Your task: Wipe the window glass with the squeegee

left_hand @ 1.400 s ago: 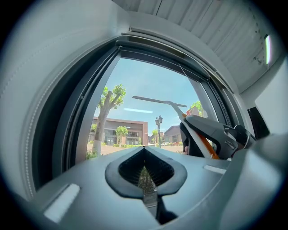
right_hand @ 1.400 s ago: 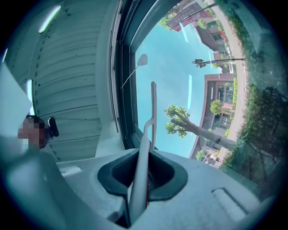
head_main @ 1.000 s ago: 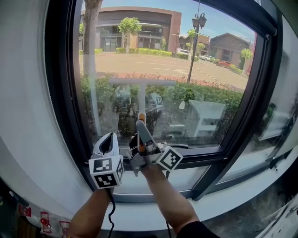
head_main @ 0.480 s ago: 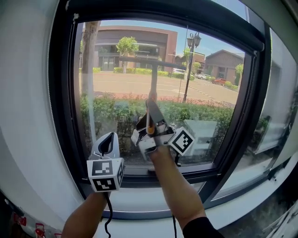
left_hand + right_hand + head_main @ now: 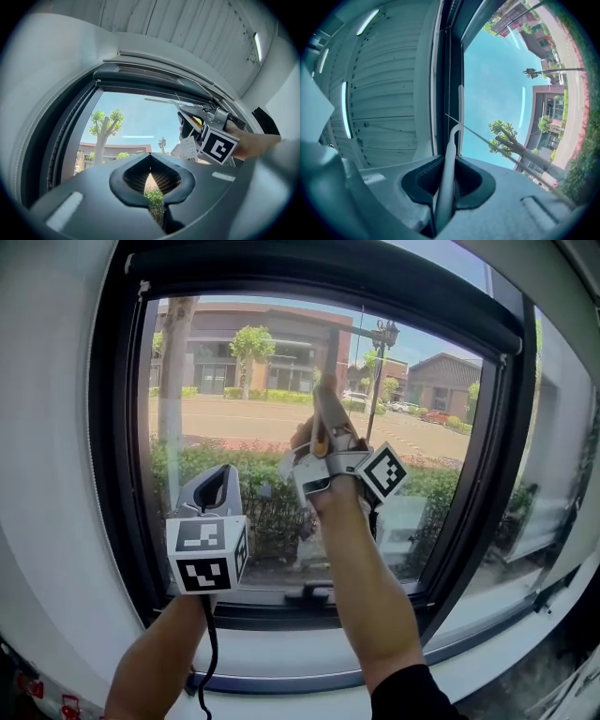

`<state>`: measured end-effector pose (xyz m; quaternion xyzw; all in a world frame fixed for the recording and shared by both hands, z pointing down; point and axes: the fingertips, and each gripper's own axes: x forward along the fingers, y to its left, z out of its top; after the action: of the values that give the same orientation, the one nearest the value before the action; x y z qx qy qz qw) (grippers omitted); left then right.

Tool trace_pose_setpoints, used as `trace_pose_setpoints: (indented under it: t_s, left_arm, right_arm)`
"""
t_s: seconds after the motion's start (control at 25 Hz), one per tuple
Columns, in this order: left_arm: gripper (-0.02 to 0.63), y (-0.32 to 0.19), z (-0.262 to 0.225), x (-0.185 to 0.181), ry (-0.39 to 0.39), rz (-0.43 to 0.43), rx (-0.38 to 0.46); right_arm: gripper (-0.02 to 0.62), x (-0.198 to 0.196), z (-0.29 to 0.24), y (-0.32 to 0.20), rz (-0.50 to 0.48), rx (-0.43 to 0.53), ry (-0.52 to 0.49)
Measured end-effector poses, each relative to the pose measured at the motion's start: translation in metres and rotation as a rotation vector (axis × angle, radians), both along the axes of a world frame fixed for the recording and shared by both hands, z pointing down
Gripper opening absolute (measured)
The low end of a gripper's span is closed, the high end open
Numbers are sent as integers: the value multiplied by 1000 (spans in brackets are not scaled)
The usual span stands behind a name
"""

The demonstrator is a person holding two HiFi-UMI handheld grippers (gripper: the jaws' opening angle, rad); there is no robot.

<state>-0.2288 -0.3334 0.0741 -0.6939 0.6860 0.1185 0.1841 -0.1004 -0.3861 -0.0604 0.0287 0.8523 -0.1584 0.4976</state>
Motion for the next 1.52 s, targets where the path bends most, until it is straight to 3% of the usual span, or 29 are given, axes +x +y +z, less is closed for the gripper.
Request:
trace_pose_setpoints:
  t_s: [0.32,0.76,1.2,1.52]
  left_arm:
    - [17,-3,-12,1,-2,1,17]
    - [17,-25,4,-7,-5,-9,-36]
    - [18,-40,40,-6,-24,-9,-104]
    - [18,-47,75,-3,18,26,-153]
  right_arm:
    - [43,0,-3,-10,-2,-5,15]
    - [43,1,7,-15,-51,3,13]
    - [44,5,71,-8,-51,-26,32]
    - [44,8,138,0,-67,-97,32]
